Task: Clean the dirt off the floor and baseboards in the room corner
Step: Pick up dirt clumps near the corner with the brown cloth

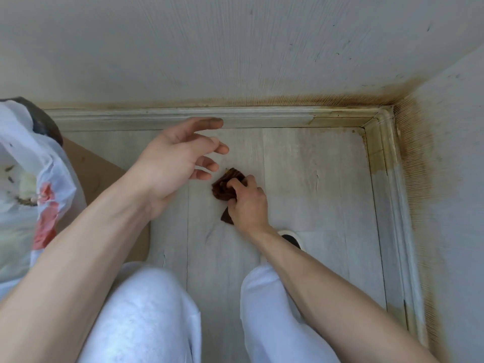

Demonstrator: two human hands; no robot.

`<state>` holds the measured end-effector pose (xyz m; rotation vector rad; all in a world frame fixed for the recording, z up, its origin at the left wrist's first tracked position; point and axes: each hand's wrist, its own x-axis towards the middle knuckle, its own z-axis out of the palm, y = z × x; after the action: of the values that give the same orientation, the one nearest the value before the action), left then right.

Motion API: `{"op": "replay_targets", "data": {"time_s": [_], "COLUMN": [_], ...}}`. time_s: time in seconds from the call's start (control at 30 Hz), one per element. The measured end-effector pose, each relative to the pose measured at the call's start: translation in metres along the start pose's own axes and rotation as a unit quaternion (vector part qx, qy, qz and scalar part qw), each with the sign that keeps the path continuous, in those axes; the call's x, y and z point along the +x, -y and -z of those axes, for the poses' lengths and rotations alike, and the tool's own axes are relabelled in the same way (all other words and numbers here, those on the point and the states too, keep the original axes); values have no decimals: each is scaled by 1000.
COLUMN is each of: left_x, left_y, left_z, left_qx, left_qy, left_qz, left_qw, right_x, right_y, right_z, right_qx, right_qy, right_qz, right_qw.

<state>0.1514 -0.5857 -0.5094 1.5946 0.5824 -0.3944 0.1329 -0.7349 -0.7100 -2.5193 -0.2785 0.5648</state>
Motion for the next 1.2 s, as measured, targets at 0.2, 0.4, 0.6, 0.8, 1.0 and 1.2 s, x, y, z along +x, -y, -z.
{"op": "replay_targets", "data": {"time_s": [0.2, 0.4, 0.6, 0.8, 1.0, 1.2], "left_x": [-22, -43, -65, -115, -186, -210], "left_y": [-4, -13, -21, -4, 12, 45], "left_z": [13, 35, 47, 91, 118, 149], "left_qx": [-14, -89, -158, -124, 116, 288], "left_qy": [-40, -92, -137, -250, -397, -364], "left_qz": [-30, -96, -138, -190, -276, -153], "left_qw": [999, 987, 968, 941, 868, 872], "right_x": [-2, -36, -53, -51, -51, -59], "right_y": [53, 37, 37, 121, 255, 348], "right_z": [-29, -14, 55, 164, 214, 190], "right_qx": [361, 628, 688, 617, 457, 248], "right_qy": [159, 276, 241, 265, 319, 291], "right_qz": [-59, -233, -254, -135, 10, 44], "right_qw": [917, 690, 636, 729, 830, 923]}}
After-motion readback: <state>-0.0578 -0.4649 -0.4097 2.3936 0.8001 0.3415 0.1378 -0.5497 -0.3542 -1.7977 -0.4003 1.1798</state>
